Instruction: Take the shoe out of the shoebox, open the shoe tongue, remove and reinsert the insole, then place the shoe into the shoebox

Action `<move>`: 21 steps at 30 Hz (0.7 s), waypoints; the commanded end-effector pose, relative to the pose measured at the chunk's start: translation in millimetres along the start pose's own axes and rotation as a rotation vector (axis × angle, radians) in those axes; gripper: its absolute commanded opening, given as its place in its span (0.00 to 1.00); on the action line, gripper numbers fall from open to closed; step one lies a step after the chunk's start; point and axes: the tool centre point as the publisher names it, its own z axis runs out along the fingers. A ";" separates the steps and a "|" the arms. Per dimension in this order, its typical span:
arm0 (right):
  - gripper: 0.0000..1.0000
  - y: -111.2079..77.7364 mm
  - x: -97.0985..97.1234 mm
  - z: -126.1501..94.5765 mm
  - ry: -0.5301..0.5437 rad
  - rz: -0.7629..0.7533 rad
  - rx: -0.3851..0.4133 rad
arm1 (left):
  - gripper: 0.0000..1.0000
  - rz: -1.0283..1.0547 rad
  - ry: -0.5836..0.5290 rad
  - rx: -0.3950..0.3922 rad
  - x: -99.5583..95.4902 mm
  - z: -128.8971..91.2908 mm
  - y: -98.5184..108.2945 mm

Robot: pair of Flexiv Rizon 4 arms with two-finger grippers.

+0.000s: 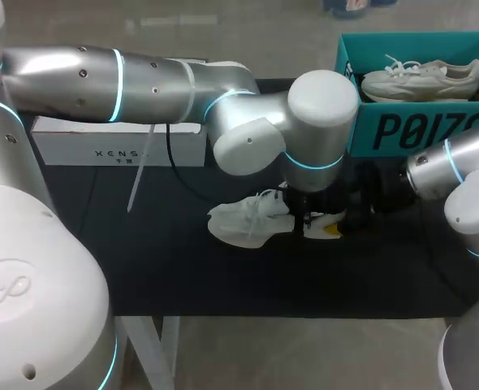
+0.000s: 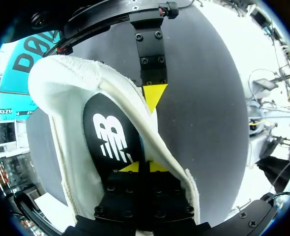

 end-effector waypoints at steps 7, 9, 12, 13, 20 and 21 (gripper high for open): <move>0.00 -1.3 -3.0 4.5 -0.001 0.002 0.003 | 0.00 -0.070 -0.056 0.023 4.8 16.9 1.1; 0.00 -1.3 -3.0 4.5 -0.001 0.002 0.003 | 0.00 -0.089 -0.070 0.032 4.7 8.6 6.7; 0.00 -1.3 -3.0 4.5 -0.001 0.002 0.003 | 0.00 -0.124 -0.092 0.047 3.8 -2.8 14.8; 0.00 -1.3 -3.0 4.5 -0.001 0.002 0.003 | 0.00 -0.137 -0.094 0.055 3.2 -4.9 17.9; 0.00 -1.3 -3.0 4.5 -0.001 0.002 0.003 | 0.00 -0.189 -0.097 0.149 -2.9 -20.9 31.5; 0.00 -1.3 -3.0 4.5 -0.001 0.002 0.003 | 0.00 -0.196 -0.092 0.169 -3.1 -22.3 33.0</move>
